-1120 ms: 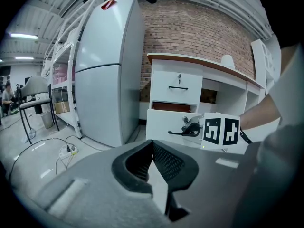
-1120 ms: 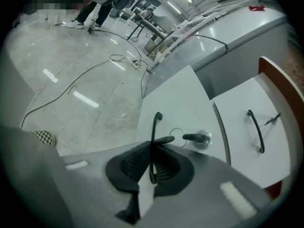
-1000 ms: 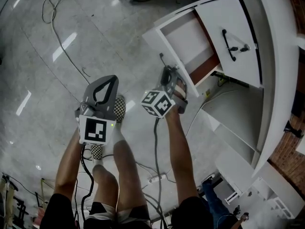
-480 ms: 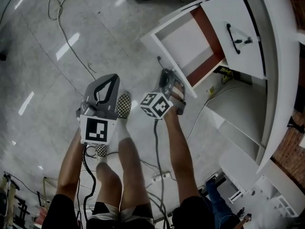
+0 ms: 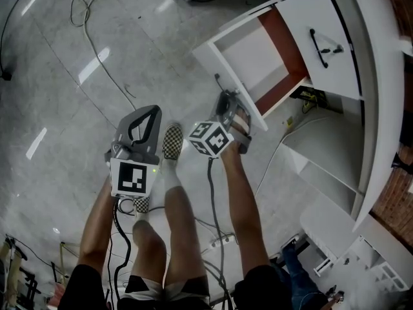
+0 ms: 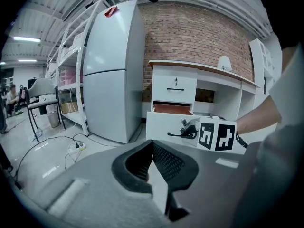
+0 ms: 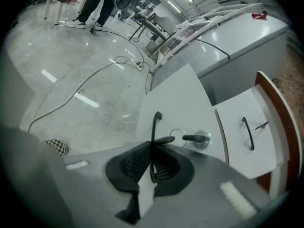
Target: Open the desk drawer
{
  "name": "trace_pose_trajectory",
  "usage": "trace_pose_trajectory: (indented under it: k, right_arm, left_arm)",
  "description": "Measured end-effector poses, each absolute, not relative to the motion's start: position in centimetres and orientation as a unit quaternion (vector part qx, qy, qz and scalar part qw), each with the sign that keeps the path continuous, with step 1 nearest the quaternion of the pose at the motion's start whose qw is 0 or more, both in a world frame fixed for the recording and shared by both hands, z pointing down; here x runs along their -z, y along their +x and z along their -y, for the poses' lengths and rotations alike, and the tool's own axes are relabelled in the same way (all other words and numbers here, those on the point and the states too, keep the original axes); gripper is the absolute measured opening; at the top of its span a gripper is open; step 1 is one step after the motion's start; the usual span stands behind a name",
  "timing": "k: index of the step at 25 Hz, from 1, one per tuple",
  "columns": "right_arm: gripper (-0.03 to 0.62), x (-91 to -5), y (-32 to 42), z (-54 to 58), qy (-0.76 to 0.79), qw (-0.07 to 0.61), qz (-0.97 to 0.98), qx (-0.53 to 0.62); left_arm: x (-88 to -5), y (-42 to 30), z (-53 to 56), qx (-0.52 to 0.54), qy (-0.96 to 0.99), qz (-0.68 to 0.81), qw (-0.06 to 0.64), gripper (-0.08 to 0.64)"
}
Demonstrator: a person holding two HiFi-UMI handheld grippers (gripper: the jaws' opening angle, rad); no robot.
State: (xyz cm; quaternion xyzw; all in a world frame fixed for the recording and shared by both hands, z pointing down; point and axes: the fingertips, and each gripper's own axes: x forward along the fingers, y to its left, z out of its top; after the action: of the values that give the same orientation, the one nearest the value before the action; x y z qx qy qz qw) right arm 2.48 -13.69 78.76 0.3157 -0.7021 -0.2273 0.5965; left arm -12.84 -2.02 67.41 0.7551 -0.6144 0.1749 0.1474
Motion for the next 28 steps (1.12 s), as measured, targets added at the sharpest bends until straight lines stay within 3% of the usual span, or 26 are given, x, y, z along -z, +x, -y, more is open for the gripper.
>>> trace_pose_trajectory:
  k: [24,26,28]
  right_arm:
    - [0.026,-78.4,1.6,13.7,0.359,0.575,0.697,0.232]
    - [0.048,-78.3,1.5,13.2,0.369,0.566,0.699,0.236]
    - [0.127,-78.3,1.3,12.7,0.372,0.555,0.706,0.235]
  left_arm:
    - [-68.1,-13.4,1.0,-0.181,0.753,0.614,0.153,0.011]
    - [-68.2,-13.7,0.9,-0.183,0.751,0.616,0.153,0.011]
    - [-68.2,-14.0,0.9,-0.185,0.749,0.617,0.152,0.011]
